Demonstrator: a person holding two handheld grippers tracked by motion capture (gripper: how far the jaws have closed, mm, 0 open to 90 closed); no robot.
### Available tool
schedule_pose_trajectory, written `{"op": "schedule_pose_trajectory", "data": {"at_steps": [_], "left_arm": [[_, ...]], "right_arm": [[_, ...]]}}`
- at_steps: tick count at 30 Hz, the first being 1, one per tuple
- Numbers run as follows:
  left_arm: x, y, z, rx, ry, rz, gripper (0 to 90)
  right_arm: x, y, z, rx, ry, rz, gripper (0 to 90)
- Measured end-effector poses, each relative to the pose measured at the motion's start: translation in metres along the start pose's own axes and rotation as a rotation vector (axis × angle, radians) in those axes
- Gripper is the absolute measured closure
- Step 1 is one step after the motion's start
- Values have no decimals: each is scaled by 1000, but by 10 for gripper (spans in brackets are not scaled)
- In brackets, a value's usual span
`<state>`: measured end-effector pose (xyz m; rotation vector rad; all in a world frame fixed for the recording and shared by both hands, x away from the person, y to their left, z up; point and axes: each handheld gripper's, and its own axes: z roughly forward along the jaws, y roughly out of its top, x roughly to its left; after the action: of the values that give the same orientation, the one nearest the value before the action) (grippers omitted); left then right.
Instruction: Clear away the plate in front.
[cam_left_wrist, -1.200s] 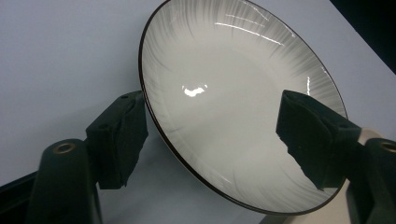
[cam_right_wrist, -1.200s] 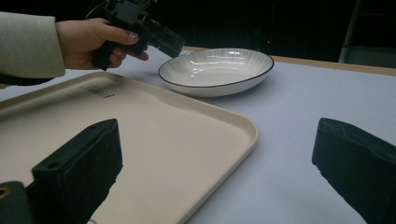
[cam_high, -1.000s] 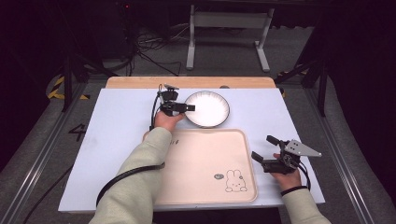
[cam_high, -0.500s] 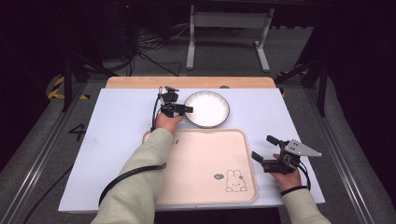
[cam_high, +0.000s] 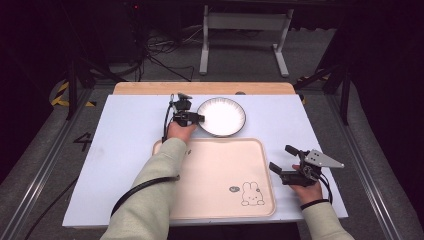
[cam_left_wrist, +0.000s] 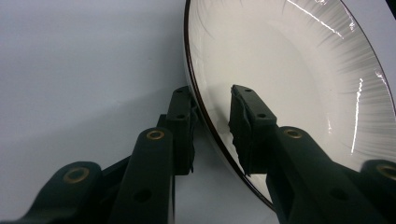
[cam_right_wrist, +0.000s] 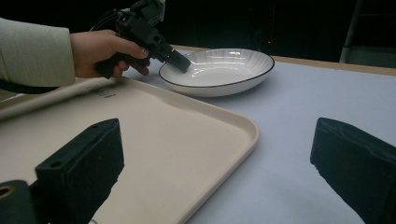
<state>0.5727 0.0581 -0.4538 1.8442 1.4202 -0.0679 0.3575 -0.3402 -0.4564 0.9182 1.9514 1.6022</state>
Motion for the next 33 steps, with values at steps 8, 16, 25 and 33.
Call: {"op": "schedule_pose_trajectory", "data": {"at_steps": [8, 16, 25, 33], "left_arm": [[5, 3, -1, 16, -34, -83, 749], [5, 4, -2, 26, -30, -85, 757], [5, 2, -1, 12, -29, -7, 733], [7, 4, 0, 18, -55, -163, 774]], "right_arm": [[0, 0, 0, 1, -5, -1, 30], [0, 0, 0, 1, -7, -1, 33], [1, 0, 0, 4, -9, -4, 35], [1, 0, 1, 6, -8, -5, 37]]}}
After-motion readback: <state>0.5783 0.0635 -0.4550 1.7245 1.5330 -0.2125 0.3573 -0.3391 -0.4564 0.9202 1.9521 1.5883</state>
